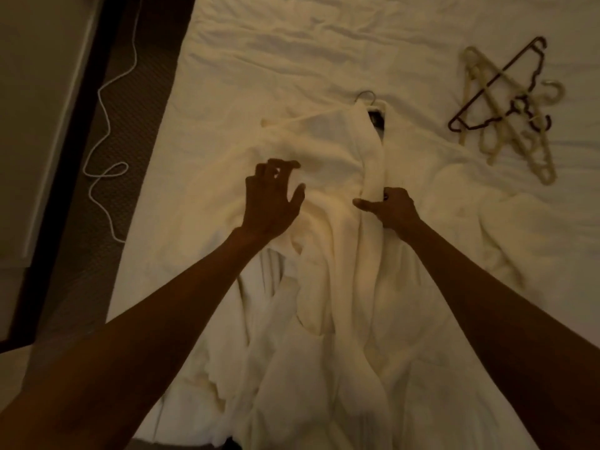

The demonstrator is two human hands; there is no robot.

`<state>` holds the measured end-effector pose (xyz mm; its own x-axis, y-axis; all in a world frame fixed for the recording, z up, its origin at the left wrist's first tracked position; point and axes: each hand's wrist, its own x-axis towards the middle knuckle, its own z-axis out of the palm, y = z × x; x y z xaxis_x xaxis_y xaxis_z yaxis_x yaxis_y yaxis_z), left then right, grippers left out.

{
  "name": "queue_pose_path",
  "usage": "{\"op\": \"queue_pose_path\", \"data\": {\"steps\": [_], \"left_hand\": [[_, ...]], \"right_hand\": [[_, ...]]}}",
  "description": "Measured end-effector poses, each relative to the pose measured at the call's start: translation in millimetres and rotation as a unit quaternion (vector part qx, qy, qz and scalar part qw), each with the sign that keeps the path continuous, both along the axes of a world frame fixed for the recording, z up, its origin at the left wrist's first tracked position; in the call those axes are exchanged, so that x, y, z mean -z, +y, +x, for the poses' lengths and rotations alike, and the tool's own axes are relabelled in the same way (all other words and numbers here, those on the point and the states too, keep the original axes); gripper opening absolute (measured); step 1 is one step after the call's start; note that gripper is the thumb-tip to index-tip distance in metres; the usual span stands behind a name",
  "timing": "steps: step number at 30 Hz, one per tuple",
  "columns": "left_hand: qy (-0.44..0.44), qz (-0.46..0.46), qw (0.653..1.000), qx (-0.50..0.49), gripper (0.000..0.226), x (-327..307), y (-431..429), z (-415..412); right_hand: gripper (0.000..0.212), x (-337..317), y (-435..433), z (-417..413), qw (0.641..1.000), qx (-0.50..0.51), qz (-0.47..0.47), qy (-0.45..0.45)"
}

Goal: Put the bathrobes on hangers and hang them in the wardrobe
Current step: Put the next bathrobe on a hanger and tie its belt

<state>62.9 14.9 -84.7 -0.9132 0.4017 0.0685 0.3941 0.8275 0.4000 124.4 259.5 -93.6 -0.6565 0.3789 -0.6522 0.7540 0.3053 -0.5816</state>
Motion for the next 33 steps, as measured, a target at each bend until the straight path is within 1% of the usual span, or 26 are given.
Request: {"op": "queue_pose_path", "data": {"steps": [2, 4, 6, 7, 9, 10, 11, 12, 13, 14, 15, 17, 18, 20, 21, 23, 24, 26, 28, 30, 32, 33], "left_hand": [[0.005, -0.003, 1.0, 0.021, 0.033, -1.1, -4.5, 28.1], [-0.005, 0.014, 1.0, 0.019, 0.027, -3.5, -13.3, 55.7], [-0.04, 0.037, 0.999, 0.004, 0.024, -9.9, -25.2, 82.6], [-0.066, 0.048, 0.997, -0.006, 0.024, -13.8, -32.1, 95.5], [-0.106, 0.066, 0.992, -0.024, 0.022, -21.0, -45.2, 118.7], [-0.116, 0.066, 0.991, -0.031, 0.021, -25.0, -50.3, 128.9], [-0.132, 0.064, 0.988, -0.041, 0.02, -26.3, -54.9, 137.8], [-0.159, 0.065, 0.983, -0.057, 0.022, -25.4, -58.7, 145.6], [-0.202, 0.067, 0.974, -0.078, 0.027, -24.0, -61.6, 152.0], [-0.259, 0.065, 0.958, -0.099, 0.035, -22.3, -63.4, 158.5], [-0.325, 0.069, 0.936, -0.119, 0.041, -18.6, -64.5, 165.2], [-0.431, 0.08, 0.886, -0.15, 0.045, -13.6, -63.6, 180.8], [-0.459, 0.075, 0.872, -0.153, 0.046, -12.3, -62.1, 188.8], [-0.482, 0.077, 0.86, -0.149, 0.05, -10.5, -58.2, 199.9], [-0.498, 0.099, 0.847, -0.156, 0.05, -10.7, -56.7, 203.6], [-0.54, 0.161, 0.805, -0.184, 0.044, -14.7, -55.1, 209.7], [-0.551, 0.183, 0.79, -0.197, 0.039, -18.4, -55.2, 212.7], [-0.549, 0.21, 0.782, -0.21, 0.035, -22.7, -58.0, 219.7], [-0.516, 0.236, 0.794, -0.217, 0.041, -21.1, -63.3, 226.5], [-0.474, 0.268, 0.803, -0.243, 0.043, -19.5, -69.9, 231.5], [-0.453, 0.3, 0.793, -0.276, 0.045, -18.8, -74.3, 233.3], [-0.457, 0.305, 0.787, -0.281, 0.044, -19.6, -74.3, 234.1]], "right_hand": [[0.059, -9.7, -4.1, 22.1, 0.997, 0.012, -0.071, -0.04], [0.053, -20.2, -9.0, 46.3, 0.989, -0.003, -0.123, -0.087], [0.048, -26.7, -16.7, 74.0, 0.982, -0.053, -0.123, -0.132], [0.046, -28.7, -21.0, 87.5, 0.98, -0.071, -0.124, -0.139], [0.04, -28.9, -22.2, 111.2, 0.982, -0.067, -0.121, -0.126], [0.036, -28.1, -19.1, 121.1, 0.988, -0.052, -0.101, -0.101], [0.031, -27.7, -13.0, 129.2, 0.995, -0.049, -0.049, -0.067], [0.029, -25.9, -4.8, 136.9, 0.997, -0.053, 0.031, -0.036], [0.031, -26.6, 2.1, 143.7, 0.992, -0.051, 0.111, -0.011], [0.034, -29.6, 5.9, 151.0, 0.986, -0.027, 0.164, 0.009], [0.038, -34.0, 6.1, 158.5, 0.983, 0.005, 0.18, 0.025], [0.044, -37.9, -0.9, 170.6, 0.987, 0.055, 0.148, 0.04], [0.049, -37.1, -8.3, 176.7, 0.989, 0.06, 0.127, 0.037], [0.062, -35.5, -30.3, 189.7, 0.992, 0.042, 0.117, 0.031], [0.069, -33.4, -43.2, 197.4, 0.989, 0.038, 0.137, 0.038], [0.078, -33.4, -70.8, 211.7, 0.97, 0.015, 0.228, 0.078], [0.075, -33.6, -83.7, 217.4, 0.957, -0.007, 0.268, 0.108], [0.052, -33.7, -106.4, 225.3, 0.942, -0.037, 0.287, 0.168], [0.035, -34.9, -123.8, 229.6, 0.93, -0.061, 0.304, 0.196], [0.028, -36.3, -137.2, 230.9, 0.918, -0.086, 0.322, 0.215], [0.023, -38.4, -146.7, 231.7, 0.923, -0.089, 0.297, 0.226], [0.022, -39.2, -150.0, 233.0, 0.929, -0.086, 0.281, 0.224]]}}
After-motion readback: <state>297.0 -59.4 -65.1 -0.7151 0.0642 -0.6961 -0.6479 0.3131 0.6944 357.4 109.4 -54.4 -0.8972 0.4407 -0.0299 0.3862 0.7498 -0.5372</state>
